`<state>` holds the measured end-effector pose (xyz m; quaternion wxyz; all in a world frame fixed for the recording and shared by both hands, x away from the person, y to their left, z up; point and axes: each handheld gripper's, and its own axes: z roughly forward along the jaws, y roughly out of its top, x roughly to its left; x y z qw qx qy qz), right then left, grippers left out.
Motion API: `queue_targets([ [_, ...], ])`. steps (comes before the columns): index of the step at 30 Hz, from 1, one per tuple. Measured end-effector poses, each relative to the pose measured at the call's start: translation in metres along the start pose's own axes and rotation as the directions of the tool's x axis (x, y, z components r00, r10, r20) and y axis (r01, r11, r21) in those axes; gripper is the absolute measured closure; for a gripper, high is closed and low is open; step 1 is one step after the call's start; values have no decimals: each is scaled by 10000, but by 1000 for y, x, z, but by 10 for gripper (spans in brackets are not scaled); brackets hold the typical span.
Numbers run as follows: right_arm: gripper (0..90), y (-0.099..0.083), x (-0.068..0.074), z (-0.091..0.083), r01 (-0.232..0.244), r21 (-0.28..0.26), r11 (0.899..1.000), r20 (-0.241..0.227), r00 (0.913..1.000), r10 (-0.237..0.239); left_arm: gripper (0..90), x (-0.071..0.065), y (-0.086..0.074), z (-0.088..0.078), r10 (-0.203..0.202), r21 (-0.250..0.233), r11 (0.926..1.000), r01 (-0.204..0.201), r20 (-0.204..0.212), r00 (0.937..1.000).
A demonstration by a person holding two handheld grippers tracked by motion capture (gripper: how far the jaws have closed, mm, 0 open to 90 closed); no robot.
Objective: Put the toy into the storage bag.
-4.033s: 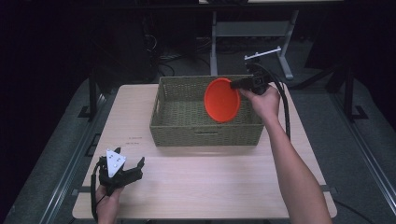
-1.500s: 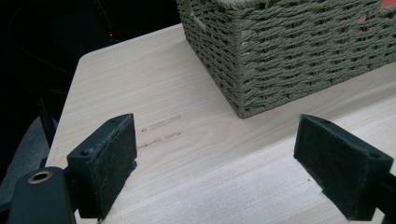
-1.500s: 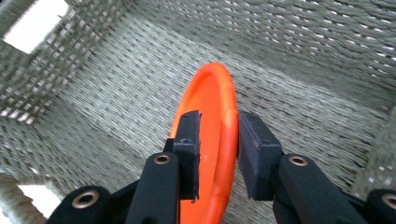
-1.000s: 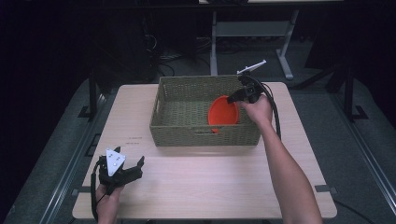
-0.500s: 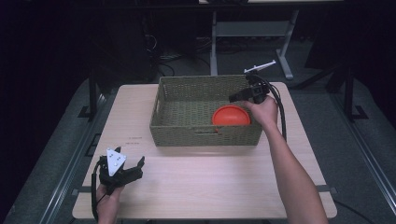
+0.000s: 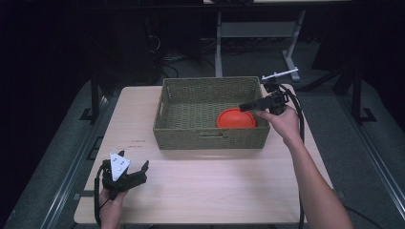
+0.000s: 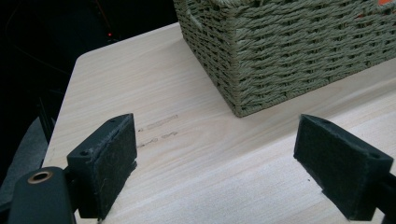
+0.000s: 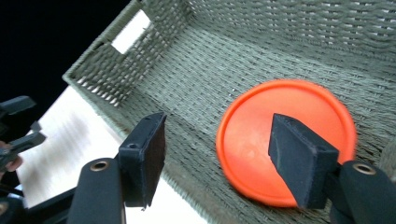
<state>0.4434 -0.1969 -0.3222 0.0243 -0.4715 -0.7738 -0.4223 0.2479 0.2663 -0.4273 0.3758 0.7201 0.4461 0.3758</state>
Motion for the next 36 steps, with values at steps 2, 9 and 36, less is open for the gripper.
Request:
queue_targets([
  [2,337,-3,1,-7,34,-197,9998,-226,9997,-38,127,0,0,0,35,25,10000,-35,-15,10000],
  [9,304,-18,6,-23,281,-371,9989,-632,9975,-304,127,0,0,0,38,26,10000,-38,-7,10000],
  [36,268,-90,19,-67,752,-973,9924,-1006,9913,-850,127,-1,-1,-1,4,30,10000,-4,-40,10000],
])
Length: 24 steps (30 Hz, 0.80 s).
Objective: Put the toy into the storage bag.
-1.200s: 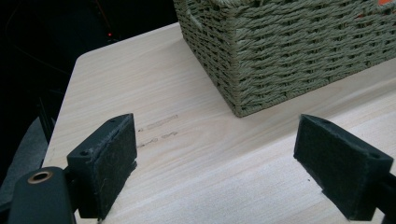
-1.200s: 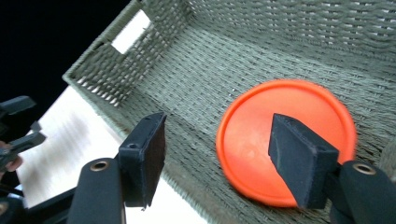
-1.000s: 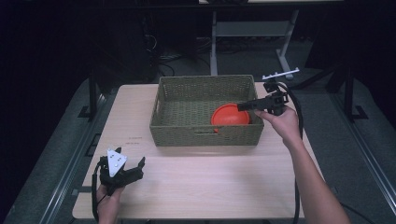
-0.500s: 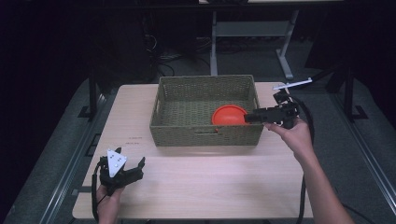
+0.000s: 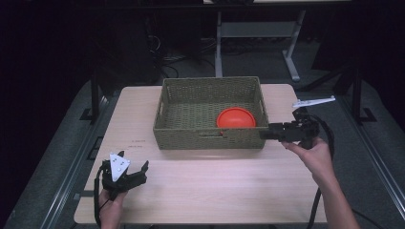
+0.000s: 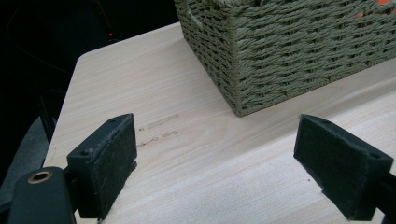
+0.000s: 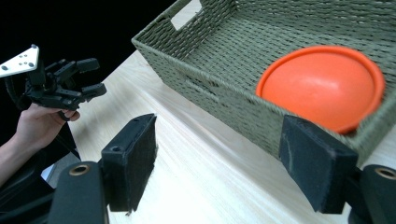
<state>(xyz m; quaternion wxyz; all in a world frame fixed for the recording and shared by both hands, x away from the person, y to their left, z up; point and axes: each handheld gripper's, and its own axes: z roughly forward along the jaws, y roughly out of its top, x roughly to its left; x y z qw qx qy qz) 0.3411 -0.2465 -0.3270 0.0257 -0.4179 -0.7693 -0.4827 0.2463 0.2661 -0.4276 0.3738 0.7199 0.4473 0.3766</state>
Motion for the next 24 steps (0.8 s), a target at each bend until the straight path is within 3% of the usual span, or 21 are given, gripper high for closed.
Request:
queue_targets([
  [12,262,-33,-4,-18,-111,-474,9988,38,9999,113,127,-1,0,0,52,-29,10000,-52,12,10000],
  [18,253,-49,-7,-21,-177,-179,9997,254,9995,181,127,-1,0,0,75,-38,10000,-75,19,10000],
  [24,253,-67,-12,-19,-357,-196,9992,170,9992,360,127,-1,0,0,93,-14,10000,-93,24,10000],
])
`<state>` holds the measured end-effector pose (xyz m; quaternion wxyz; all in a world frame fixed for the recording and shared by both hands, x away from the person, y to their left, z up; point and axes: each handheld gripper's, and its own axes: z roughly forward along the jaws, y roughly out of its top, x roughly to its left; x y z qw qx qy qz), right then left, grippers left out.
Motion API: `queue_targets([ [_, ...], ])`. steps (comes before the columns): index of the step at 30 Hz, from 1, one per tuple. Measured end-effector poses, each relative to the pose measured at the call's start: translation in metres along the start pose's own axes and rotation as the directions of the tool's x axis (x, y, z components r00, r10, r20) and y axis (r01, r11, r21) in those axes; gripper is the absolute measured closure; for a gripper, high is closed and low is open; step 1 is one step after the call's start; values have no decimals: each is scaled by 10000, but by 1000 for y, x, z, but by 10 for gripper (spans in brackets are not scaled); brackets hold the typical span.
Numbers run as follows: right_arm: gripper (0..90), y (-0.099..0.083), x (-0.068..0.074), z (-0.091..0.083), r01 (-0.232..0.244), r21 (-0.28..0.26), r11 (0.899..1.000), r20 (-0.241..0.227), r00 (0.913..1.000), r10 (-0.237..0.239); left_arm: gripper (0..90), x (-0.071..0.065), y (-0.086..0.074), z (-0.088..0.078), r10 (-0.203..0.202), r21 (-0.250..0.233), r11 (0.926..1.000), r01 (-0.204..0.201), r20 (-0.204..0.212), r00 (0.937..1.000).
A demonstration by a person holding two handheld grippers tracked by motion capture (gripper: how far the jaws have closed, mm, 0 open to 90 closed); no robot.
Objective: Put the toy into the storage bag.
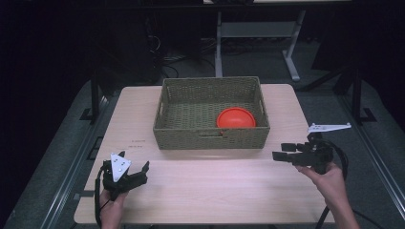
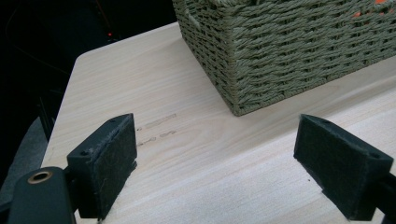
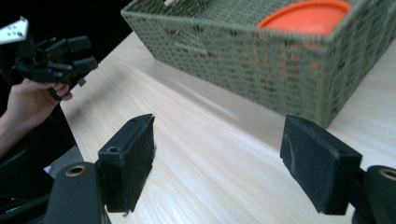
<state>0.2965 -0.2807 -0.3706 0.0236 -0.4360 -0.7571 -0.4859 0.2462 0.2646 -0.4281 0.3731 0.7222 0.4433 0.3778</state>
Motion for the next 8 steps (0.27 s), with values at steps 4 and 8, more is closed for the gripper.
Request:
queue_targets([
  [4,253,-12,0,1,-38,-225,9997,50,10000,39,127,0,0,0,-5,7,10000,5,18,10000],
  [8,239,-30,3,-3,10,-1196,9928,-262,9996,-42,127,0,-1,2,76,47,10000,-77,61,10000],
])
